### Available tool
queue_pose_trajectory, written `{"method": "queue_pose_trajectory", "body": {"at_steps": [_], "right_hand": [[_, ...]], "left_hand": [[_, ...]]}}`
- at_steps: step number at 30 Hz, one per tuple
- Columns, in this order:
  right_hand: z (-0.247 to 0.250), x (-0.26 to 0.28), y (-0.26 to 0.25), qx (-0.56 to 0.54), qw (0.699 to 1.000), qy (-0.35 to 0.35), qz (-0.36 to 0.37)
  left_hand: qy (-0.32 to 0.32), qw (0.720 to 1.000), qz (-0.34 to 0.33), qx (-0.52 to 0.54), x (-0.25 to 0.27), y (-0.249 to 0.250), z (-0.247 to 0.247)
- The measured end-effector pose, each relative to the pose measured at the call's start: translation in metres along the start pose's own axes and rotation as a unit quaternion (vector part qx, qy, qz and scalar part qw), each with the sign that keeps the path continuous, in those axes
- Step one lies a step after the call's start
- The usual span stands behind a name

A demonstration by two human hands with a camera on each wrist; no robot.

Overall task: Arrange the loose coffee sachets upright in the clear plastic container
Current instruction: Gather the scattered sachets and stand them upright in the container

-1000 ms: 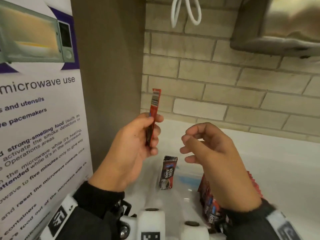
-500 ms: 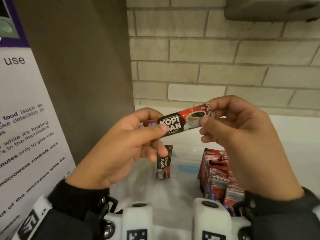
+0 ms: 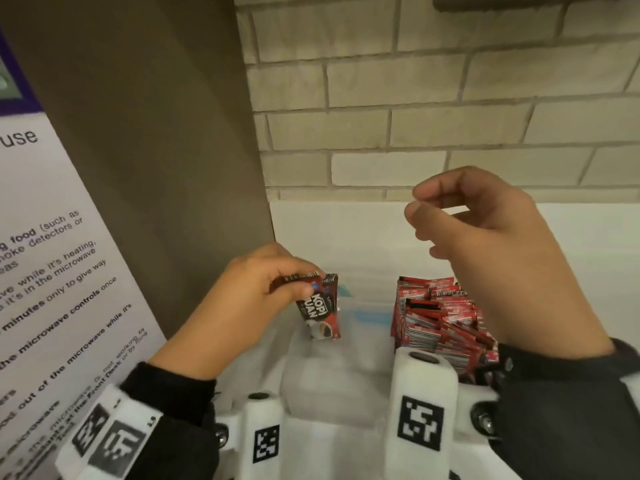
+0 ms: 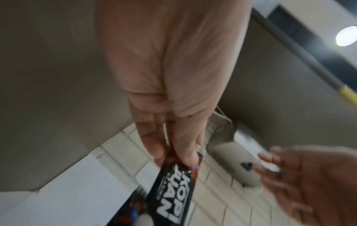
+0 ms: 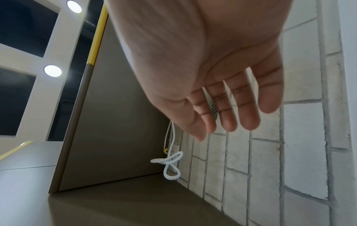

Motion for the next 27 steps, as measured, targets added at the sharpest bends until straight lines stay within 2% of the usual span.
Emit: {"method": "queue_pose_trajectory", "body": {"at_steps": [4,13,27], "right_hand": [[0.005,0.000,0.001,-0.003,1.000,-0.014,-0.002],[0.026,-0.004,0.007,-0.034,0.999,0.019,-0.007],[0.027,-0.004,0.009,-0.050,0.999,-0.004,-0.003]], "left_hand": [[-0.020,0.999,-0.016,-0.037,-0.011,-0.002,-0.011],[-0.053,0.997,0.020,-0.047,-0.021,-0.018,-0.027],[-0.003,0.994,0.085,-0.072,-0.019,-0.025,-0.027]]}}
Point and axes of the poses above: each hand's wrist, its own x-axis away from the middle knuckle, its own z-axis out of the back of the hand, y = z × x, the point moved 1 cm from there along -x, towards the middle knuckle
